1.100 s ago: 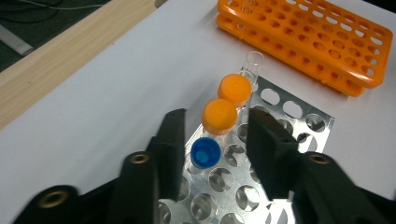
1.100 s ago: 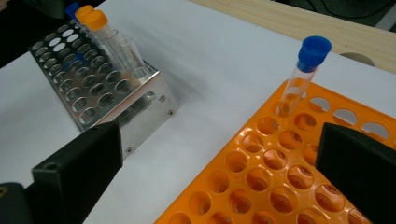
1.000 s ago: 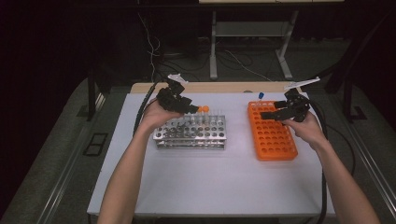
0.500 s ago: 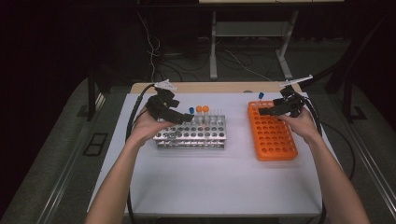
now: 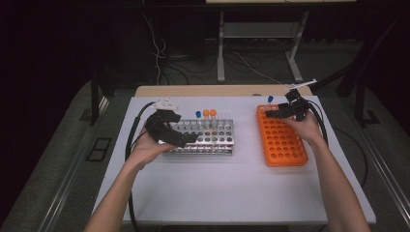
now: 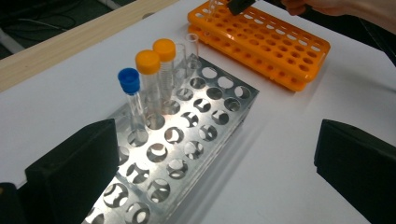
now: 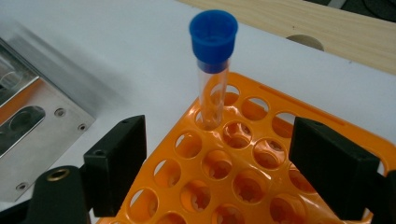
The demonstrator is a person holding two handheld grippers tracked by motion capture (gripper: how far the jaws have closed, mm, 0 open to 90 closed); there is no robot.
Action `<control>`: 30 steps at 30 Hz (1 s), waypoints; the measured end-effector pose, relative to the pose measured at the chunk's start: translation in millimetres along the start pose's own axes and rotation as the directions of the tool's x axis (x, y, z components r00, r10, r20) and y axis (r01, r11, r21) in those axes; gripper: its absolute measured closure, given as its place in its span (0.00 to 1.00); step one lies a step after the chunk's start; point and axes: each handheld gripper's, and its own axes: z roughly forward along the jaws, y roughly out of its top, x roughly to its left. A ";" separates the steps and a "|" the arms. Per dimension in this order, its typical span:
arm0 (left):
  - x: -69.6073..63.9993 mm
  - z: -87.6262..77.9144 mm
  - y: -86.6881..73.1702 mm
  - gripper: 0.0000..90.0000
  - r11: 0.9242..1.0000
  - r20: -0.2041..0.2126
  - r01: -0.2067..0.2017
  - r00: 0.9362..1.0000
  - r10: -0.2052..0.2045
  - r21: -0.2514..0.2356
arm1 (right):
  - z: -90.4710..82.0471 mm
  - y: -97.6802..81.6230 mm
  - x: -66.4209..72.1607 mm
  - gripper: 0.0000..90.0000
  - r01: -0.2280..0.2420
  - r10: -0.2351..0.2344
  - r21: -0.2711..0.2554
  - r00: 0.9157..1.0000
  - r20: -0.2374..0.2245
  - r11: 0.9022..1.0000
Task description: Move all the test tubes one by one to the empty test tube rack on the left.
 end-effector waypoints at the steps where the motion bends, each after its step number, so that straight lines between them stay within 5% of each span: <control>1: -1.5 -0.5 -1.4 0.00 1.000 0.003 -0.003 1.000 0.003 0.001 | 1.2 -0.3 0.0 0.23 -0.002 0.002 -0.001 1.000 0.007 1.000; 23: -5.3 3.6 -17.7 0.00 0.999 0.000 -0.016 1.000 0.016 0.034 | 30.9 3.4 14.1 0.82 0.057 -0.052 -0.047 0.994 0.100 0.997; 30: -5.6 3.4 -17.0 0.00 0.999 0.004 -0.020 1.000 0.019 0.034 | 30.3 6.1 23.4 0.84 0.094 -0.088 -0.048 0.989 0.120 0.994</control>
